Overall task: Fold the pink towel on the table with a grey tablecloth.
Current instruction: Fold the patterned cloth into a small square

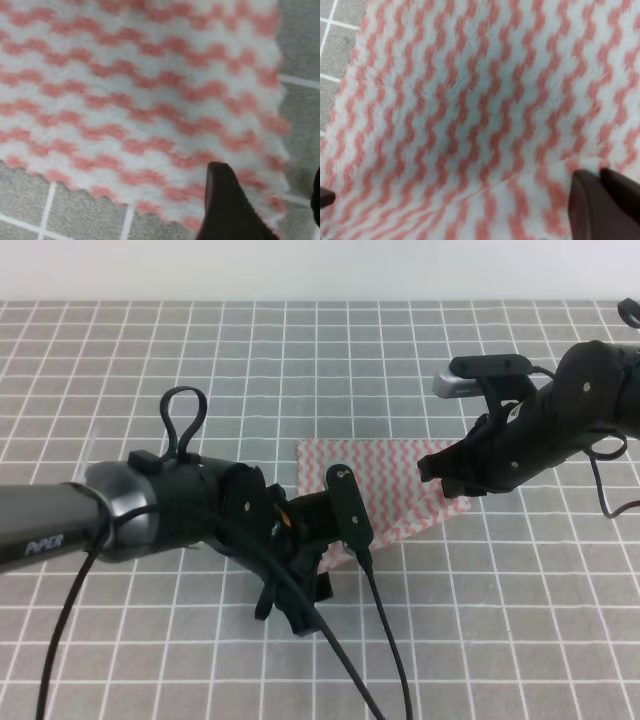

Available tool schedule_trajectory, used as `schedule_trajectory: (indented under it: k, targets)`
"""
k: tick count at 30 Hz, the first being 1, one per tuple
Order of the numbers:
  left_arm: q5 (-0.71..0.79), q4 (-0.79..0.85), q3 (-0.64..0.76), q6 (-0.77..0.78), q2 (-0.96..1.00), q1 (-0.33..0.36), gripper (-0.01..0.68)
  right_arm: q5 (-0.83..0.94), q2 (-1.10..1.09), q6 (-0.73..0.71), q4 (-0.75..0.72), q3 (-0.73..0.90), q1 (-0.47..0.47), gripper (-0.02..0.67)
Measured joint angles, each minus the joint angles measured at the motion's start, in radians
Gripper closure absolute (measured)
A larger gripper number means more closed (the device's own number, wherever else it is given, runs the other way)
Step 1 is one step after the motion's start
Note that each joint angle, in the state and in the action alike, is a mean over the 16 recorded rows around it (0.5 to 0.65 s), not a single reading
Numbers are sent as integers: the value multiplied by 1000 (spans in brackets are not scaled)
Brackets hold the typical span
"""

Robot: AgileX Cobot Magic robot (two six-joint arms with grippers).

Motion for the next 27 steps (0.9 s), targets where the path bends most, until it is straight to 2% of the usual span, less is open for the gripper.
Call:
schedule_trajectory:
  k: [3, 6, 19, 27]
  targets:
    - [-15, 2, 0, -7, 6, 0, 348, 0, 0, 0, 0, 0, 0, 664]
    - [-27, 4, 0, -14, 9, 0, 390, 0, 0, 1, 0, 0, 0, 665]
    - [-77, 10, 0, -12, 11, 0, 650, 1, -2, 1, -1, 0, 0, 664]
    - [-127, 14, -1, -13, 13, 0, 673, 3, -2, 1, -6, 0, 0, 664]
